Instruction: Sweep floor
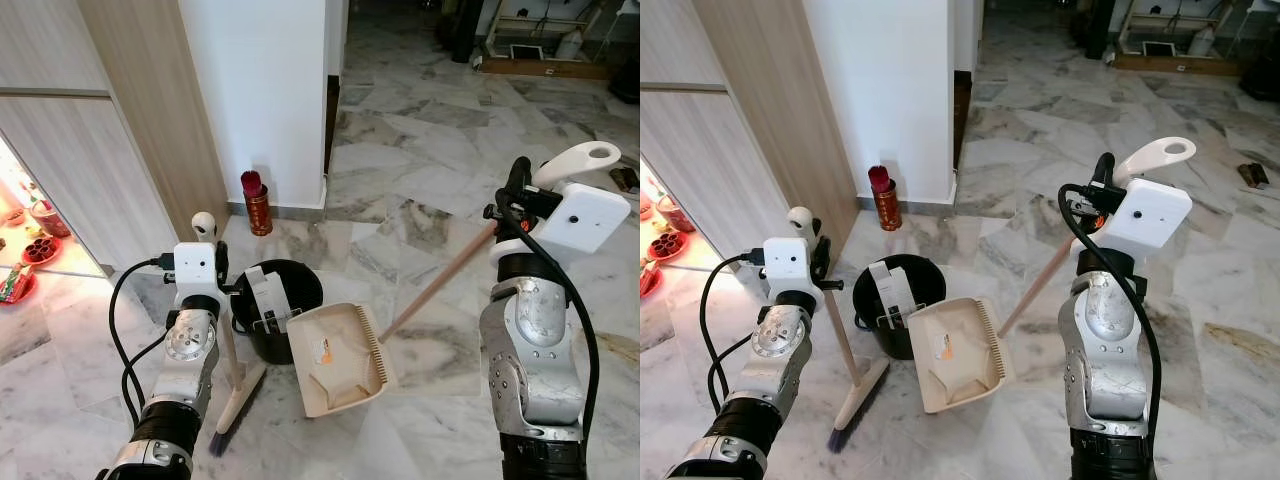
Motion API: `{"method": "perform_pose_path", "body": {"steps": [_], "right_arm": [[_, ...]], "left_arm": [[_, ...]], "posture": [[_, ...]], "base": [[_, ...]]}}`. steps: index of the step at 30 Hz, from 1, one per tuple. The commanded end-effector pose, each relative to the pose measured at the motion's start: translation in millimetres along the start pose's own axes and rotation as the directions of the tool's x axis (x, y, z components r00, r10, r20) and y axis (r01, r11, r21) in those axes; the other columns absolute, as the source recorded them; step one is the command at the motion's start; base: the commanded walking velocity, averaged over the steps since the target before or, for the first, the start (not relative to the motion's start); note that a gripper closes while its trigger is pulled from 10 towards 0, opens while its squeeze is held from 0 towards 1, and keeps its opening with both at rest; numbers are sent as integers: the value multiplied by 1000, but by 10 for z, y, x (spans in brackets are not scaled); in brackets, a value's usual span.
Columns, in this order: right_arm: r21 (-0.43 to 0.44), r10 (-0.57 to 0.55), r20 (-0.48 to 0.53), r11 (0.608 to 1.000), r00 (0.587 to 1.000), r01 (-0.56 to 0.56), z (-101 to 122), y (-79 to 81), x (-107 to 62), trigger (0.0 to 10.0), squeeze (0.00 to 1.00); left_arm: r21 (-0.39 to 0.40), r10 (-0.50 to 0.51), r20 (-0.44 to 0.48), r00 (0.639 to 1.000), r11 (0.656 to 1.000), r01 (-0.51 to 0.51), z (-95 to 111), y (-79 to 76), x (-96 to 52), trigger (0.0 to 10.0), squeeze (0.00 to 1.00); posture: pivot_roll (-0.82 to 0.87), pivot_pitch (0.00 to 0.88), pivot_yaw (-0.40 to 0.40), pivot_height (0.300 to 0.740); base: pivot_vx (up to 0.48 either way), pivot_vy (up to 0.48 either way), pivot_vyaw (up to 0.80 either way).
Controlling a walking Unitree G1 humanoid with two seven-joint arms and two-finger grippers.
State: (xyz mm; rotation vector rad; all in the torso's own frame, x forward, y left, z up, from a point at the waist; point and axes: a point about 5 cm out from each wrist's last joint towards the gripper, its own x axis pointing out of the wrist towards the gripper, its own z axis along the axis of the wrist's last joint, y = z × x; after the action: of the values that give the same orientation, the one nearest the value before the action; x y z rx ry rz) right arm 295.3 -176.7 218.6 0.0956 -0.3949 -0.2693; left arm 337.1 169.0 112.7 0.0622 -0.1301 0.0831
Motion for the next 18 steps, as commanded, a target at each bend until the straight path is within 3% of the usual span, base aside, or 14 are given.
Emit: {"method": "perform_pose_path", "body": {"steps": [1,15,18], "right_arm": [[26,-2,63,1000,998,0,152,23,14,10000,0],[28,-5,46,1000,999,4,205,33,9,10000,0],[135,116,128,982,985,-133,483,421,209,10000,0]], "left_arm": [[-3,-17,44,999,1000,17,101,-29,48,10000,0],[-3,-17,45,999,1000,17,101,-28,52,10000,0],[-9,-9,50,999,1000,9,101,-49,51,10000,0]], "posture": [[-22,25,18,740],[-22,25,18,740],[-26,15,15,740]], "base": [[0,0,0],[0,0,0],[0,0,0]]}}
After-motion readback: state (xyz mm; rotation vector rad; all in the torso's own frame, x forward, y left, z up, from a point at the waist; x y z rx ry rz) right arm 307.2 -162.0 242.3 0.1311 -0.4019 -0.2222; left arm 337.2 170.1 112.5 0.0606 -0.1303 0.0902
